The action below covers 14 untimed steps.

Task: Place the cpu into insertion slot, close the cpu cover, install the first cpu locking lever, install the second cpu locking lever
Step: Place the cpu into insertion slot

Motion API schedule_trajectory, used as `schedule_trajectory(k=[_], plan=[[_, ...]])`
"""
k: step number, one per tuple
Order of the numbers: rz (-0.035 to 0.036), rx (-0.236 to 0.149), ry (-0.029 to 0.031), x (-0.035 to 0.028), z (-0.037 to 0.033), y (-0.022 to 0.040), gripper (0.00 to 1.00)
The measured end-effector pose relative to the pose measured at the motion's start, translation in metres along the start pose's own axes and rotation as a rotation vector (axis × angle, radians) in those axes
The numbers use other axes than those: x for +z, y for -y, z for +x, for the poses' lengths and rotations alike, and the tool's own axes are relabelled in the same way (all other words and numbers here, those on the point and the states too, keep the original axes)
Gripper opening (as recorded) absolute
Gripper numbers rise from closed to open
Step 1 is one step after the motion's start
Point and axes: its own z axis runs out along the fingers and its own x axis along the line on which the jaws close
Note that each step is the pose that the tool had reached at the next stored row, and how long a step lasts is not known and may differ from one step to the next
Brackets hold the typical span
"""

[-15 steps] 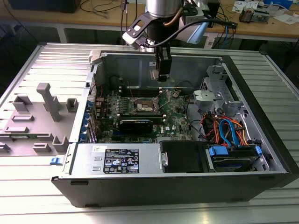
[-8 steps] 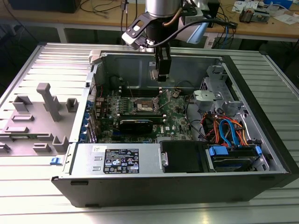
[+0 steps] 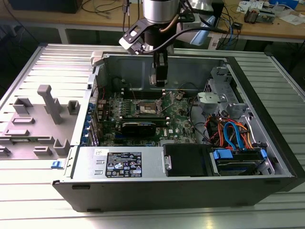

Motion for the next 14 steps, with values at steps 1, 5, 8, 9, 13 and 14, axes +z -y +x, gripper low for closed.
schedule_trajectory(k=[1,5,8,9,13,14], plan=[[-0.0001,0.008,0.0008,0.0028,0.0001,0.0013,0.55],[-0.0002,0.008,0.0008,0.0106,-0.0002,0.0115,0.55],[0.0,0.009,-0.0043,0.0128,-0.0002,0.0119,0.55],[-0.0001,0.009,-0.0061,0.0129,-0.0002,0.012,0.55],[0.0,0.01,-0.0145,0.0129,-0.0002,0.0119,0.55],[0.0001,0.01,-0.0162,0.0129,-0.0002,0.0119,0.55]])
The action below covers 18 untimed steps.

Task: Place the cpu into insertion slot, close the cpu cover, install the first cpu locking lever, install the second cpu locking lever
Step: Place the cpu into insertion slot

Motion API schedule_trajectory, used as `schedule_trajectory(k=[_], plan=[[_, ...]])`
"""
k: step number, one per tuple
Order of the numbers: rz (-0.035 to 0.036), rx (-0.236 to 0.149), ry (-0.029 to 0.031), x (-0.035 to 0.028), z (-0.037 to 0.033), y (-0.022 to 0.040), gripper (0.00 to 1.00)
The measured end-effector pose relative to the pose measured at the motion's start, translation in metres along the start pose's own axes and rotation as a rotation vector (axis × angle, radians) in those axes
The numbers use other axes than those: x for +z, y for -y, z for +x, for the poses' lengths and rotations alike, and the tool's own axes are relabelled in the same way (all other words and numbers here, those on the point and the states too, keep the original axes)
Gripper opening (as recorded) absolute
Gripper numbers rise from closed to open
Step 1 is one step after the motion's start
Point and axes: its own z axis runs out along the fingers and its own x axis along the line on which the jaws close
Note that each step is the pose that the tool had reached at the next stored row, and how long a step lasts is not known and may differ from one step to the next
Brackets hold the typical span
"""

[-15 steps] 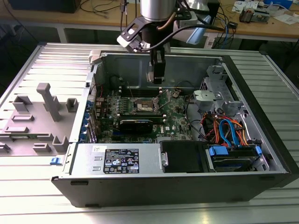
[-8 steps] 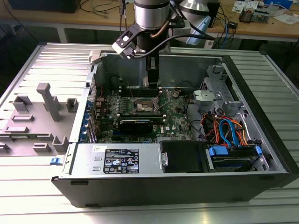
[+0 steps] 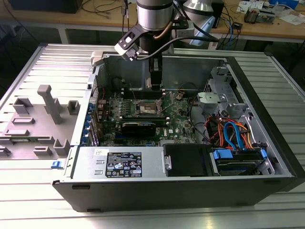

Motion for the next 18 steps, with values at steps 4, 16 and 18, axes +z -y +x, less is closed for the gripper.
schedule_trajectory(k=[4,16,18], plan=[[0.0002,0.001,-0.0105,0.0,0.0,0.0,0.55],[0.0006,0.004,-0.0418,0.0,0.0,0.0,0.55],[0.0008,0.004,-0.0474,0.0,0.0,0.0,0.55]])
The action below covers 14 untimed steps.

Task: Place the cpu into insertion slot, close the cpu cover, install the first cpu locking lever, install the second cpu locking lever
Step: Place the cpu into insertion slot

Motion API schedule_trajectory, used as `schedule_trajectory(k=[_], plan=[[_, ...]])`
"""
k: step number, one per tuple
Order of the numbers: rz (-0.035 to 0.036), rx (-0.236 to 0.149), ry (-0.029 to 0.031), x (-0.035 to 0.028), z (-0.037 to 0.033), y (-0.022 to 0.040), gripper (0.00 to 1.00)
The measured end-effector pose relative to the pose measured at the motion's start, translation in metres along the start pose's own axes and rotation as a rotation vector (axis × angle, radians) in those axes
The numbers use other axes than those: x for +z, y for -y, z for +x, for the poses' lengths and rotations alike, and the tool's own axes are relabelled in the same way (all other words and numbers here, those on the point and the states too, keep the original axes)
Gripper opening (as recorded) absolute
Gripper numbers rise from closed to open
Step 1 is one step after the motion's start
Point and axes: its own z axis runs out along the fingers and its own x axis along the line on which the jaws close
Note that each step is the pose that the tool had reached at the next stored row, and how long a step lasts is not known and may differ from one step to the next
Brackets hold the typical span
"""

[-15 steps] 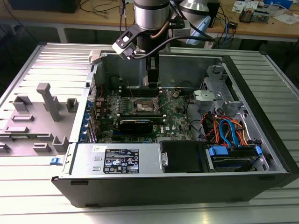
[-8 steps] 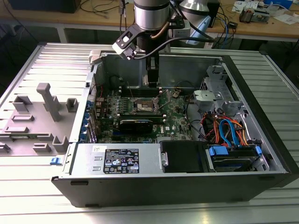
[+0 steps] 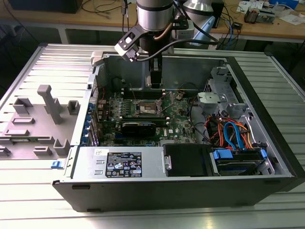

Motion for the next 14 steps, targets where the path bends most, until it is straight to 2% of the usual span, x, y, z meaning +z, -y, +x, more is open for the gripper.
schedule_trajectory(k=[7,9,14], plan=[[0.0003,0.001,-0.0166,0.0,0.0,0.0,0.55],[0.0003,0.002,-0.0234,0.0,0.0,0.0,0.55],[0.0006,0.003,-0.0364,0.0,0.0,0.0,0.55]])
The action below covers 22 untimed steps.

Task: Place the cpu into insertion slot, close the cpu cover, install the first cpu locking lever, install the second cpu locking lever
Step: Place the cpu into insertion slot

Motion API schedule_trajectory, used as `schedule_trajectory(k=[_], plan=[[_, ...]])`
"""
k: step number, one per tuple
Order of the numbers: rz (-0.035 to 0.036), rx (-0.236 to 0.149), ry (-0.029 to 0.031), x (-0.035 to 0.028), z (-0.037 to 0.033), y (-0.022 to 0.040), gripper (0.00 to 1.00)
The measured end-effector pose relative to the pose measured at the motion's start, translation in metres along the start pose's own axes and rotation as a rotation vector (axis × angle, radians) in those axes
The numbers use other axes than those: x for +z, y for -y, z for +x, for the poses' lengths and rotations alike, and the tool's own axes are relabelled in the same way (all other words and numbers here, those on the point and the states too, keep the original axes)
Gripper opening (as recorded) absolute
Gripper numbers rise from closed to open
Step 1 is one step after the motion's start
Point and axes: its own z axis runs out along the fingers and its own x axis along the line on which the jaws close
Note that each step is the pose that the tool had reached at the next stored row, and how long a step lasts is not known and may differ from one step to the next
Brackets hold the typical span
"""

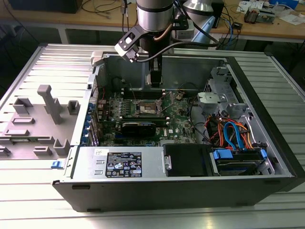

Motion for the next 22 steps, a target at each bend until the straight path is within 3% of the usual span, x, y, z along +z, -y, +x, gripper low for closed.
schedule_trajectory(k=[12,18,22], plan=[[0.0005,0.002,-0.0263,0.0,0.0,0.0,0.55],[0.0008,0.004,-0.0467,0.0,0.0,0.0,0.55],[0.0009,0.005,-0.0544,0.0,0.0,0.0,0.55]])
